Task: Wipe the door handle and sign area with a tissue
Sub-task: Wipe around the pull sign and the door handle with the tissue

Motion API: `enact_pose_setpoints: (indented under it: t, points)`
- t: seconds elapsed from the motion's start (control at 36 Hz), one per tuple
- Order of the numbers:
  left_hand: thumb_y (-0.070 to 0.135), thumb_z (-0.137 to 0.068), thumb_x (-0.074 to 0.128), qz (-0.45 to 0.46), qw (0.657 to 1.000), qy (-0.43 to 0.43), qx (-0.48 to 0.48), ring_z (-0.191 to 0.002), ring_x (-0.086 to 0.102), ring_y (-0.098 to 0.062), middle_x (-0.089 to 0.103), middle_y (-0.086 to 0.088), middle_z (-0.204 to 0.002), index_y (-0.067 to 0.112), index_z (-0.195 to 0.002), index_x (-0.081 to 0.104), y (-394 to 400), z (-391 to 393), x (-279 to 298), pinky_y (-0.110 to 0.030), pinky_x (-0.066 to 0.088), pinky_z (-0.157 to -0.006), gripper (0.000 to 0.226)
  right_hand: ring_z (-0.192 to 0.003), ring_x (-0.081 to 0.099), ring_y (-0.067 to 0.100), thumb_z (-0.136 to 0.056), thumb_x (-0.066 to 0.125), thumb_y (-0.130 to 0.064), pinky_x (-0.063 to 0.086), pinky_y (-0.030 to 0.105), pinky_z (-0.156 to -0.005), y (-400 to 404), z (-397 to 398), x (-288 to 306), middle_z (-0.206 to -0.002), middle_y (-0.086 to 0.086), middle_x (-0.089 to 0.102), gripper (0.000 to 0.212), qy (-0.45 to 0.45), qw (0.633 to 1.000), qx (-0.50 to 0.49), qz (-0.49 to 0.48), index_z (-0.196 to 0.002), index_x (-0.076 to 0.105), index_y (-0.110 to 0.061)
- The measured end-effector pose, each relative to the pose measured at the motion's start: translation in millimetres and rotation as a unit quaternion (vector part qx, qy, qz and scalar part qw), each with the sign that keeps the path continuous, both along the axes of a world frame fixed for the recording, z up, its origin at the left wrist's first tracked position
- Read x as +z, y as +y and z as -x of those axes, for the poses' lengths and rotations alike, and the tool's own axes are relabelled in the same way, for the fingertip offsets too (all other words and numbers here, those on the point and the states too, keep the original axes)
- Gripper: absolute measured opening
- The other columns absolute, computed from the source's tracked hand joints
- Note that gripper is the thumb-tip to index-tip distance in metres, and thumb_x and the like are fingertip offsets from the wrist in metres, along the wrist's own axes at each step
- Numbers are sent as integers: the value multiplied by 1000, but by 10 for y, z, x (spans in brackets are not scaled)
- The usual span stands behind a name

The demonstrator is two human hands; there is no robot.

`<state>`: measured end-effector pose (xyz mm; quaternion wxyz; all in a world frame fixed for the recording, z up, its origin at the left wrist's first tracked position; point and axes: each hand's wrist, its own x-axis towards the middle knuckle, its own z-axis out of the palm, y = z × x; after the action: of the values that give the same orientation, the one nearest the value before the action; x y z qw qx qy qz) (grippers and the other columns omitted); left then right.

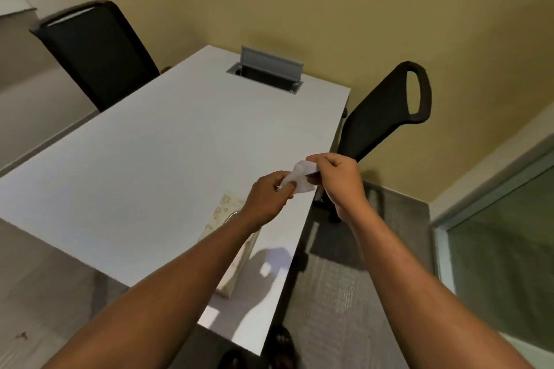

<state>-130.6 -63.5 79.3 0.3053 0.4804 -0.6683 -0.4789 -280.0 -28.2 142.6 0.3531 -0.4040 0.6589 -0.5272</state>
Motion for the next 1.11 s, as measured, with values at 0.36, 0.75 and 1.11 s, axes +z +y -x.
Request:
enact_pose_setpoints:
  t: [0.36, 0.75, 1.11]
  points:
    - [31, -104, 54, -5, 986, -2, -165, -102, 69, -22, 71, -6, -113, 15, -122, 70, 508, 1235, 514, -38, 61, -90, 30, -90, 58, 20, -88, 70, -14, 52, 35, -79, 1293, 889, 151, -104, 5, 59, 31, 492, 860, -137, -12, -118, 70, -9]
    - [28, -102, 56, -40, 942, 31, -332, -79, 63, -8, 74, -7, -86, 15, -91, 78, 1201, 2370, 709, -29, 51, -76, 28, -86, 64, 21, -89, 70, -23, 49, 29, -74, 2075, 1802, 113, -99, 5, 66, 26, 449, 873, -174, -72, -113, 72, -12]
    - [10, -97, 66, -9, 910, 58, -410, -90, 68, -14, 75, -5, -107, 15, -114, 72, 1751, 3493, 967, -33, 58, -85, 19, -84, 65, 15, -93, 64, -18, 51, 28, -75, 2906, 2733, 245, -100, 2, 74, 20, 360, 877, -312, -64, -111, 73, -15]
